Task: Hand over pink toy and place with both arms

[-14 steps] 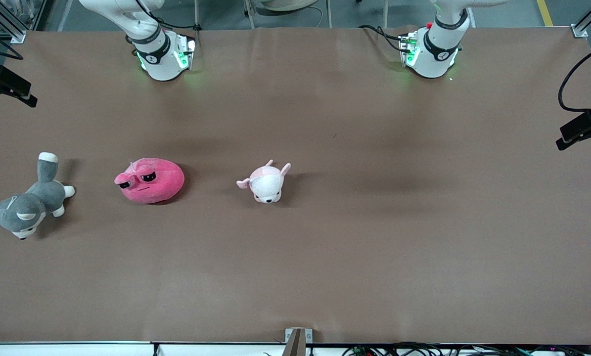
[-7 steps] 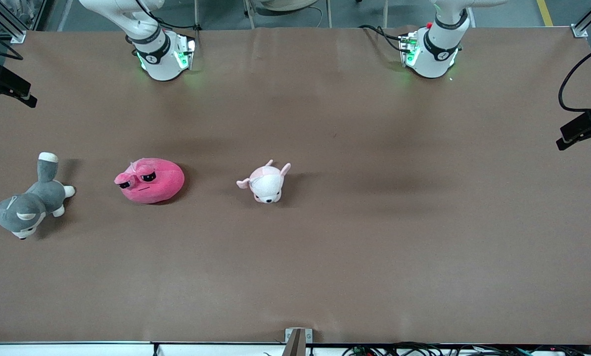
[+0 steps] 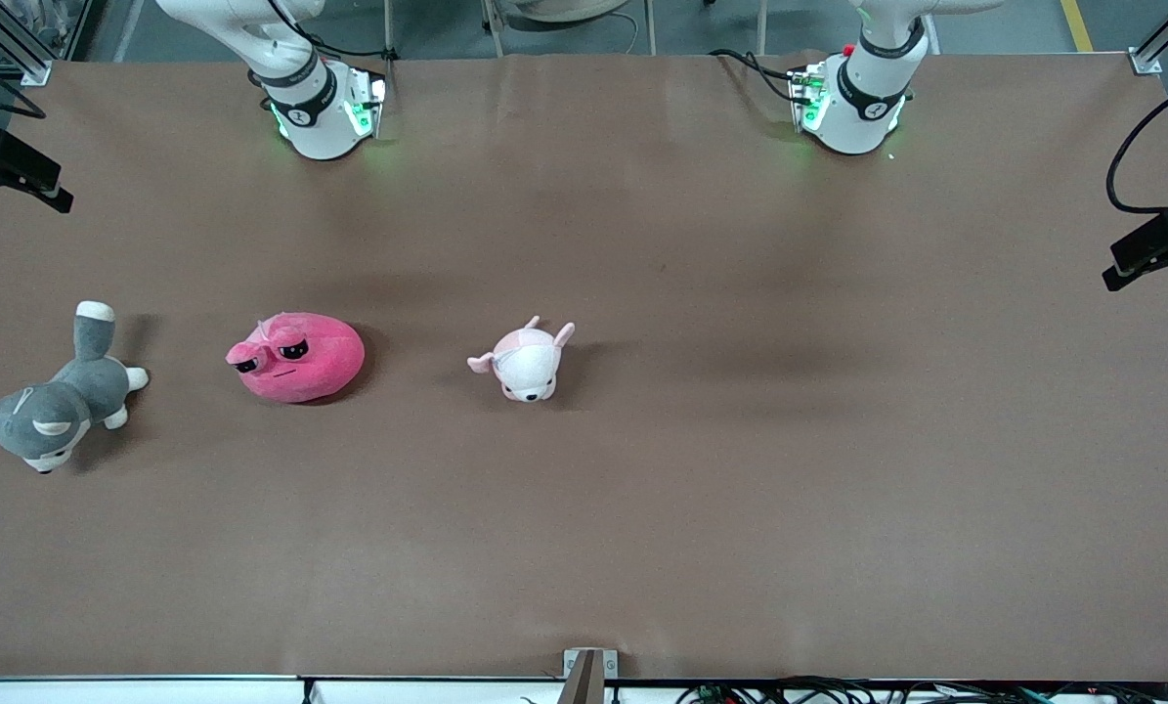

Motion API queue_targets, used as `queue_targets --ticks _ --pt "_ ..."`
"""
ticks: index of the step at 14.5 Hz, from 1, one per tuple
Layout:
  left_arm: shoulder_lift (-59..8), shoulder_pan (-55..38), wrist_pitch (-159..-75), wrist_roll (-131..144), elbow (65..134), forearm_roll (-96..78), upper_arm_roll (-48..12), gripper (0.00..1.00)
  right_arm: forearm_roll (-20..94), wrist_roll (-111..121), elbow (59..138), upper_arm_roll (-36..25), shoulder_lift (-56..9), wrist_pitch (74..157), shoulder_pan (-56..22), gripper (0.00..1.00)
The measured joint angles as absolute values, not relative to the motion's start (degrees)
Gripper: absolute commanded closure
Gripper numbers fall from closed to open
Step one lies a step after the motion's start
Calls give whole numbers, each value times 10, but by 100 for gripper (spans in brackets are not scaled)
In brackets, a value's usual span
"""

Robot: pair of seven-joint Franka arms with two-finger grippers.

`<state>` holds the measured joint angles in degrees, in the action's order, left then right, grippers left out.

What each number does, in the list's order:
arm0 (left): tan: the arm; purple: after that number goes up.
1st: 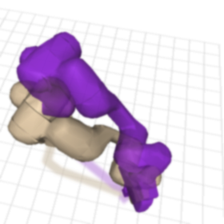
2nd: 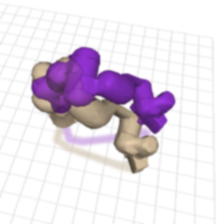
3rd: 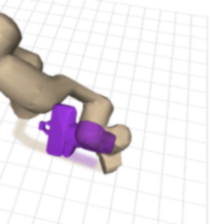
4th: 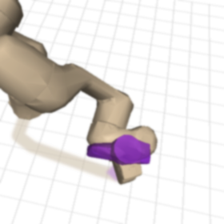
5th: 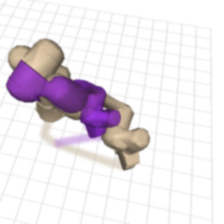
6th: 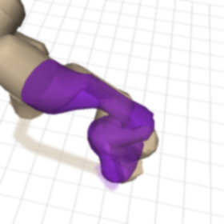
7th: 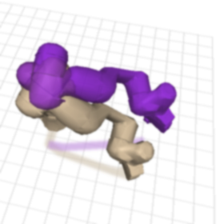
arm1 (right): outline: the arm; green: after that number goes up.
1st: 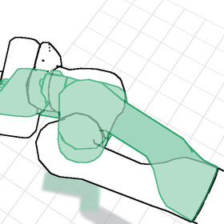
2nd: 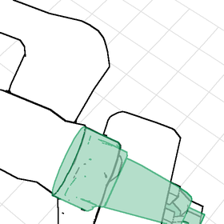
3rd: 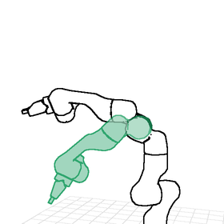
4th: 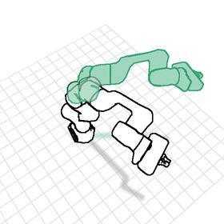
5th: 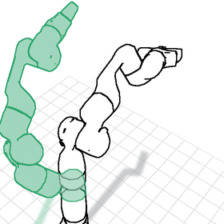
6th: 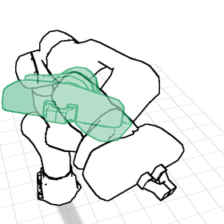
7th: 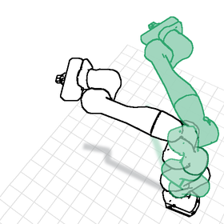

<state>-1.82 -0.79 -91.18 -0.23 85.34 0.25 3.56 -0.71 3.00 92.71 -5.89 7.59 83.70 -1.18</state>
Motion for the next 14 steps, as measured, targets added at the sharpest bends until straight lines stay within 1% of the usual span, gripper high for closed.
queue_targets --ticks 5,14 --pt "13 -8 -914 -2 891 2 36 0 -7 30 927 -59 76 837 -12 0" --pt "14 -10 -914 -3 893 2 32 0 -7 30 927 -60 76 837 -12 0"
